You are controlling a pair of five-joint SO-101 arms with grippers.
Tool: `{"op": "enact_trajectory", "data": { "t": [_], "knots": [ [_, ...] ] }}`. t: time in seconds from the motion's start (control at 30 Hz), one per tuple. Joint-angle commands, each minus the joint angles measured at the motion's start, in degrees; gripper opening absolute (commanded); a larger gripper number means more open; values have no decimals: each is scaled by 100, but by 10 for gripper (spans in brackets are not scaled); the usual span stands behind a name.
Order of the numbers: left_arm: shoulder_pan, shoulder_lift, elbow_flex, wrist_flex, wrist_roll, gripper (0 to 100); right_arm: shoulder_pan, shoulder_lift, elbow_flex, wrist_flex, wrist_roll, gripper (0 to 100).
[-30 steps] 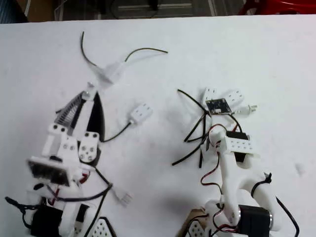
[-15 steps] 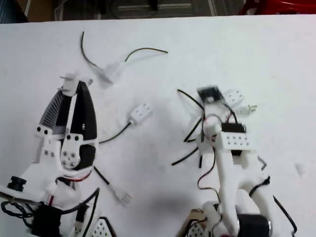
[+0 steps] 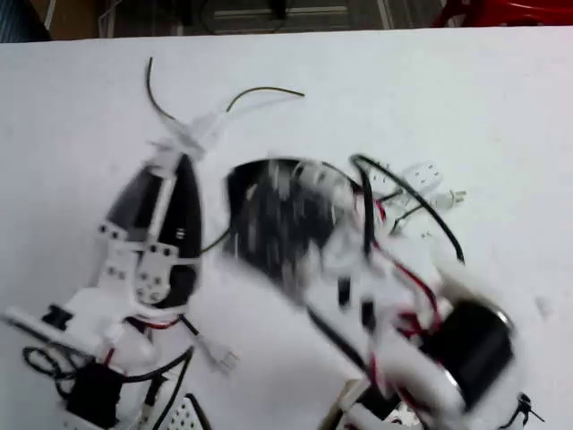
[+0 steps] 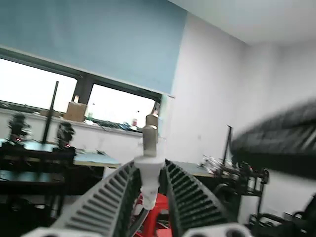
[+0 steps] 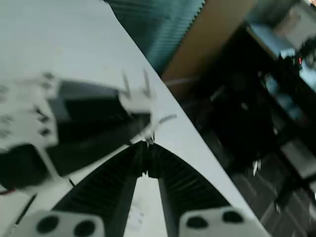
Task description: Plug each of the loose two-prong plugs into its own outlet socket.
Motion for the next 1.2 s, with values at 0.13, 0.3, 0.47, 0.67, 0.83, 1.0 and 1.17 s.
{"op": "enact_trajectory", "data": {
  "t": [0.13,0.3,0.47,0.67,0.83,1.0,1.17],
  "knots": [
    [400,-22,501,-870,18,22,-1059,180,-738,242,114,20],
    [409,-22,519,-976,18,22,-1358,558,-721,268,141,20],
    [356,-22,519,-967,18,23,-1341,1191,-853,101,237,20],
    [356,-22,536,-941,18,23,-470,1675,-1099,-400,853,20],
    [356,-22,519,-932,18,23,1024,2035,-1099,-1059,1037,20],
    [356,-22,519,-932,18,23,1895,2211,-1099,-1191,1046,21],
    [356,-22,519,-932,18,23,2176,2185,-1099,-1314,1046,23]
  ]
}}
